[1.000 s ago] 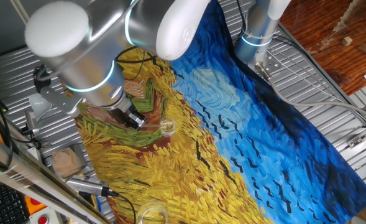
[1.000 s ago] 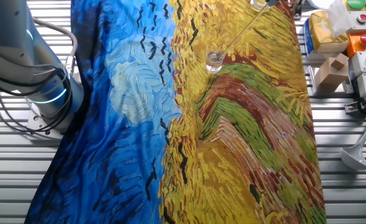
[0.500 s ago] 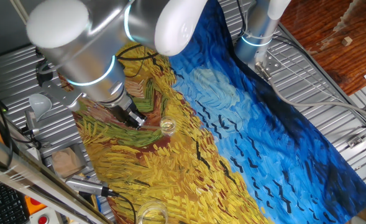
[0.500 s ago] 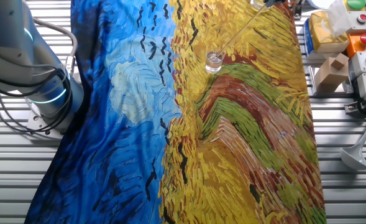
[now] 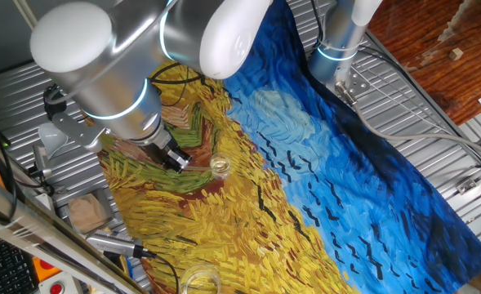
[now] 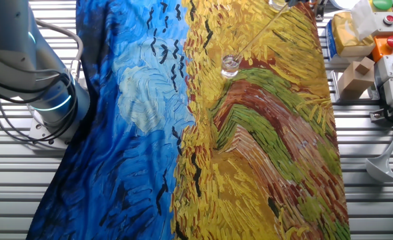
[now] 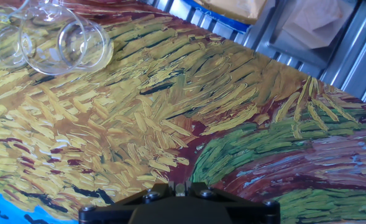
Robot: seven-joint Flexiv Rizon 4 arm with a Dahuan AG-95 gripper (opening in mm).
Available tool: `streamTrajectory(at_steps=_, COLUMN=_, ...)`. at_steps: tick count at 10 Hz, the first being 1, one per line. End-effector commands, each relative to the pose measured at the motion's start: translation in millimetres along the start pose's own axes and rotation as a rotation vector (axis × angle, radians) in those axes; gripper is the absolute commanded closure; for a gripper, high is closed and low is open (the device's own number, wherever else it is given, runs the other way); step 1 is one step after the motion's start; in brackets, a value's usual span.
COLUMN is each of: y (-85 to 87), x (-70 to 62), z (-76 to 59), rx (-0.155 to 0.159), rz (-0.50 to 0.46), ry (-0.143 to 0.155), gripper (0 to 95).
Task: Stir the beaker with a glass rod
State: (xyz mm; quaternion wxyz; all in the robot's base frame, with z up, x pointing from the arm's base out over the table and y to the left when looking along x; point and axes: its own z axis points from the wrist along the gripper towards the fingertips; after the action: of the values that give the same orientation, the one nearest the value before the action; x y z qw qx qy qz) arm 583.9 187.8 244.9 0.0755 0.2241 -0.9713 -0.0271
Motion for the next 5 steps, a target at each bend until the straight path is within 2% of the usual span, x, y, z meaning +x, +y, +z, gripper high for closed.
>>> streamTrajectory(at_steps=1, y=-0.3, x=0.9, z=0.8, rx=0.001, rz=0.000, ry=0.001, gripper=95.0)
streamTrajectory(at_steps=5, y=-0.7, x=0.9, z=1.6, rx=-0.002, rz=0.001, ry=0.003, gripper=95.0)
